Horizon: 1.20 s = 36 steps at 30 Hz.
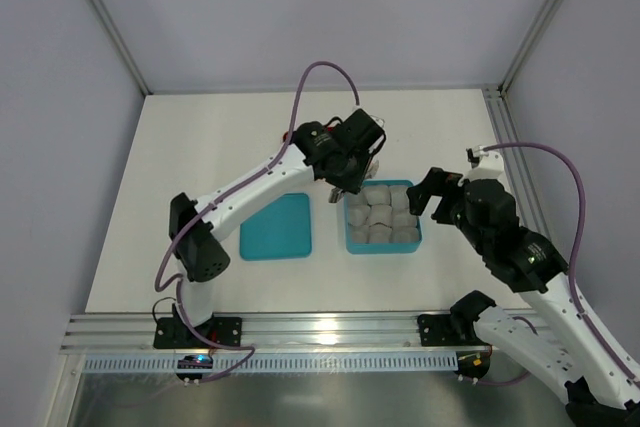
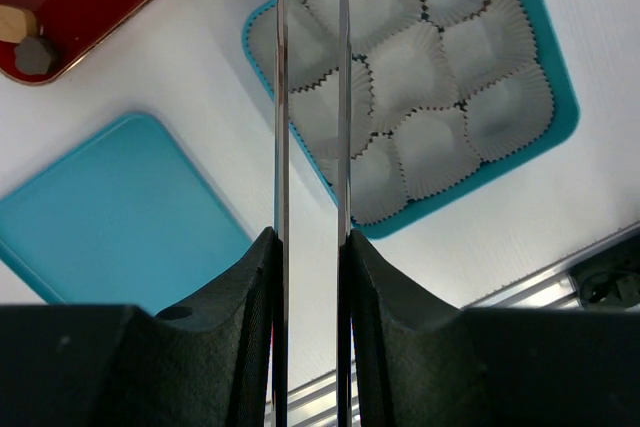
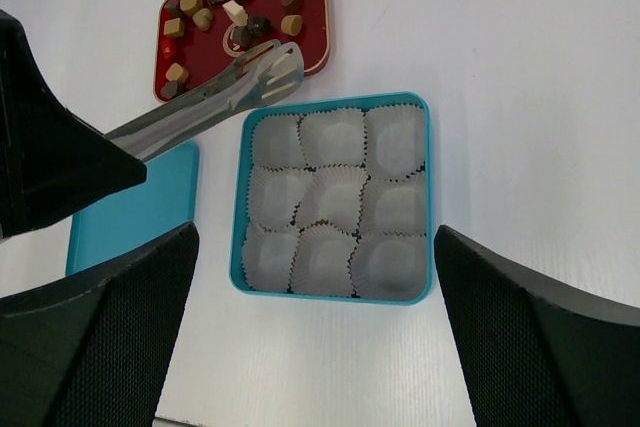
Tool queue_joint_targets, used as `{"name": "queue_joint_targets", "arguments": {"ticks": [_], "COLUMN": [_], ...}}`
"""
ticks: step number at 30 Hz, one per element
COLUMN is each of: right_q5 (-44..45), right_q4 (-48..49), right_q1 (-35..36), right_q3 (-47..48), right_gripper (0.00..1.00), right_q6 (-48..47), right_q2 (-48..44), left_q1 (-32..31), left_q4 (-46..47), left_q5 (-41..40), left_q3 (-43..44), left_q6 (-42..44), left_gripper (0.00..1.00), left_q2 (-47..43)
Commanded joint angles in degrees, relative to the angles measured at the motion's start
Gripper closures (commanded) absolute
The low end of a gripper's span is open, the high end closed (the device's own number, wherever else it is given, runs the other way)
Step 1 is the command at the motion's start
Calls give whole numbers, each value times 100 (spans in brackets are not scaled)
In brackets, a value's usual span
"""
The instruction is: Pack the chocolate
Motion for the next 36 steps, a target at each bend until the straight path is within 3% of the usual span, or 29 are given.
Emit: {"name": "queue_joint_targets", "arguments": {"ticks": [1, 11, 36], "right_q5": [342, 413, 158], "right_q4": [-252, -384, -243], "right_q1": [31, 23, 31], "right_q3": [414, 398, 195], "right_gripper": [0, 0, 0], "right_q6": [-43, 71, 89], "right_q2": [-80, -300, -256], "left_q1": [-347, -778, -787], "left_q4": [25, 166, 341], "left_q5": [-28, 139, 279], "left_q3": [411, 841, 1220], "left_q6": [-91, -179, -109], "left_gripper": [74, 74, 63], "left_q2": [1, 643, 1364]}}
